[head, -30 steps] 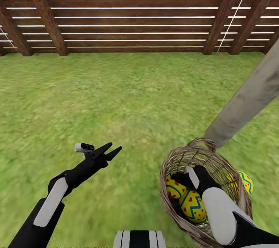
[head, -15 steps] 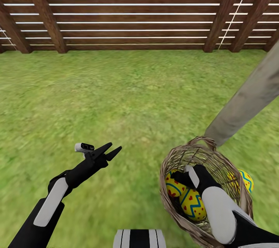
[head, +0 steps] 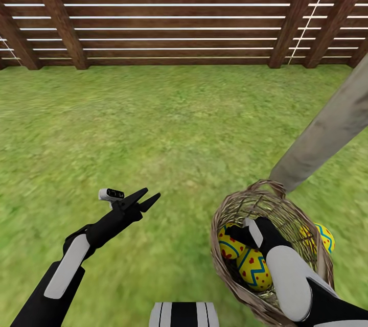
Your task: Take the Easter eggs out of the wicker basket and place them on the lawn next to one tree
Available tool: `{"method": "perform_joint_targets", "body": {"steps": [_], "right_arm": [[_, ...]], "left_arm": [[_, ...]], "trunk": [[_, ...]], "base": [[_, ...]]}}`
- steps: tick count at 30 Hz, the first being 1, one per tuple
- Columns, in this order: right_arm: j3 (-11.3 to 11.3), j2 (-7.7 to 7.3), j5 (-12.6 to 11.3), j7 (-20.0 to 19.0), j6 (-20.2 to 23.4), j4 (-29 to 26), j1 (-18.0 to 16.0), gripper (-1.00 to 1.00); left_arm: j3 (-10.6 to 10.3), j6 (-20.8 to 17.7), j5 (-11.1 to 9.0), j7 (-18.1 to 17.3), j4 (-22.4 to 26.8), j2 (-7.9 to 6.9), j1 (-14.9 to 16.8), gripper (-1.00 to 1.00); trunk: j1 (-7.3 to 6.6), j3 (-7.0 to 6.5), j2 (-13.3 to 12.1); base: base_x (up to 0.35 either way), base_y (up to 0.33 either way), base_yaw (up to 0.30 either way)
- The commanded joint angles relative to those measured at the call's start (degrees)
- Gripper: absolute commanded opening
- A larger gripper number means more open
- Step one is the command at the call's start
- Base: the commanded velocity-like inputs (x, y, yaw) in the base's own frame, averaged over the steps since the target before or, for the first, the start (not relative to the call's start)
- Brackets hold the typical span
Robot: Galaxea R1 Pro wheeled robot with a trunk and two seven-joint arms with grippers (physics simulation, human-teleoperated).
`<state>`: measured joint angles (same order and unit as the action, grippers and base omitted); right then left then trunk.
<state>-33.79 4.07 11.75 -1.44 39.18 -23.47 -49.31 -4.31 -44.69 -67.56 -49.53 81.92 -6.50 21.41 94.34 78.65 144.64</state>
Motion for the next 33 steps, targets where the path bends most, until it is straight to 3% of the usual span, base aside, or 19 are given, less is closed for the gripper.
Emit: {"method": "perform_joint_targets", "body": {"steps": [1,17,20,33], "right_arm": [[-0.2,0.04,2.9,0.1,0.3,-0.1,0.4,-1.00],[-0.2,-0.12,2.9,0.1,0.3,-0.1,0.4,-1.00],[-0.2,-0.12,2.9,0.1,0.3,-0.1,0.4,-1.00],[-0.2,-0.03,2.8,0.1,0.3,-0.1,0.4,-1.00]], "left_arm": [[-0.1,-0.3,-0.4,0.0,0.0,-0.04,0.0,1.00],[0.0,-0.3,-0.5,-0.2,0.0,-0.08,0.0,1.00],[-0.1,-0.3,-0.5,-0.1,0.0,-0.02,0.0,1.00],[-0.1,-0.3,-0.5,-0.1,0.0,-0.03,0.0,1.00]], "trunk": [[0.03,0.06,0.0],[0.08,0.50,0.0],[0.00,-0.17,0.0],[-0.05,-0.61,0.0]], "base": [[0.000,0.000,0.000],[0.000,0.000,0.000],[0.000,0.000,0.000],[0.000,0.000,0.000]]}}
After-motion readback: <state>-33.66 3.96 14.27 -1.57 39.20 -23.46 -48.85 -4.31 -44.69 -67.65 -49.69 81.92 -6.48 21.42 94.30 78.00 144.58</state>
